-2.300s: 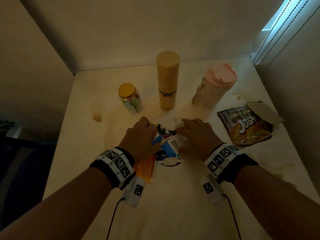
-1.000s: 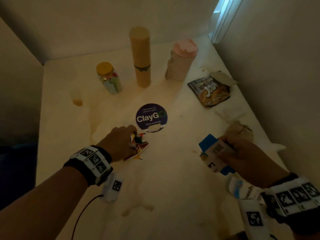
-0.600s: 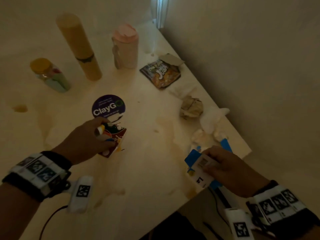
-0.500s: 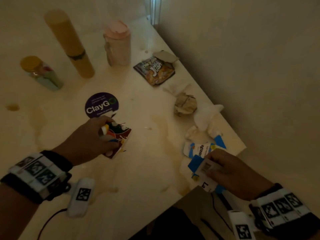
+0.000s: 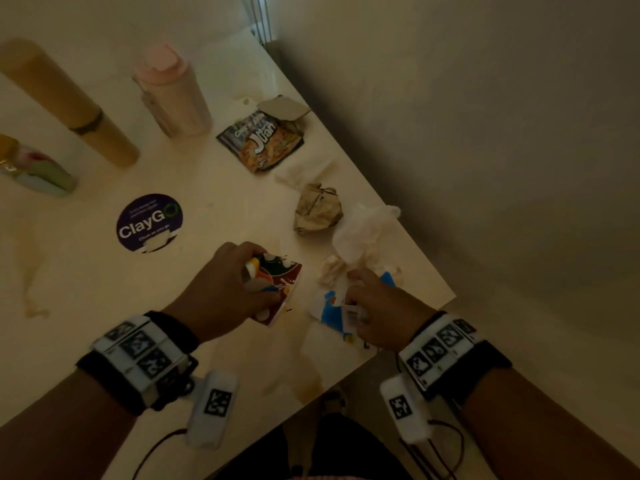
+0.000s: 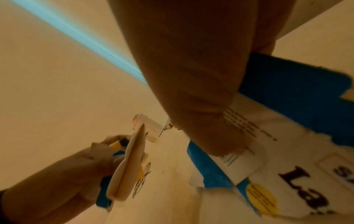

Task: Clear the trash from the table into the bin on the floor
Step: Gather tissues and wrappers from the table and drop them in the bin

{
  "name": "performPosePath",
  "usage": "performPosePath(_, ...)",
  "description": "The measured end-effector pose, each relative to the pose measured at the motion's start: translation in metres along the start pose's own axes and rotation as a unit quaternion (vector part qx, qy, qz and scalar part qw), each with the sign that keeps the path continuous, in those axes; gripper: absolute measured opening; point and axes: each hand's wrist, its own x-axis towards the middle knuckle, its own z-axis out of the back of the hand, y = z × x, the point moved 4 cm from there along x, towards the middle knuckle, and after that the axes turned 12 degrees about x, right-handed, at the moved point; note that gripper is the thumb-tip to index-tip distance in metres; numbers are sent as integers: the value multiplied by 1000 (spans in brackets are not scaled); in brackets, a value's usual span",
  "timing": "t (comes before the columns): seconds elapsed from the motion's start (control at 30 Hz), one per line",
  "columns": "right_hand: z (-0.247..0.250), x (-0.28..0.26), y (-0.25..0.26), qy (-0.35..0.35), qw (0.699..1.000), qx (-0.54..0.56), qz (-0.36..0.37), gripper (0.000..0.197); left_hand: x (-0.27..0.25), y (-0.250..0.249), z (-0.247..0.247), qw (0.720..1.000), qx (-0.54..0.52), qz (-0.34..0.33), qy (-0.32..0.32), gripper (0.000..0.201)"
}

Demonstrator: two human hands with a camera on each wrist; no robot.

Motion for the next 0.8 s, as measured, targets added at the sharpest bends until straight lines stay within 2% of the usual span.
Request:
performPosePath(0.2, 2, 6, -11, -2, 1000, -14, 9, 23, 20, -42, -18, 1000, -1, -3, 23, 55)
performPosePath(0.33, 4, -4, -21, -32, 999, 10, 16, 24, 26, -58, -31, 999, -4, -6, 52, 60)
performPosePath(0.47, -3, -20, -41, -65, 994, 86, 22, 37, 33, -74, -43, 998, -22, -19, 57, 58)
performPosePath(0.53, -5, -28, -51, -65, 990, 124, 2, 51, 36, -80, -48, 998, -28, -16, 47, 57)
performPosePath(0.57, -4, -30, -56, -62, 990, 130, -12, 51, 38, -84, -51, 999, -28, -14, 42, 58)
performPosePath(0.7, 7, -35, -67, -78, 991, 98, -41, 18, 44, -92, -63, 999, -32, -1, 36, 56)
performPosePath(0.8, 26, -44, -70, -97, 990, 98, -34, 13, 46, -94, -73, 999, -23, 6, 36, 52)
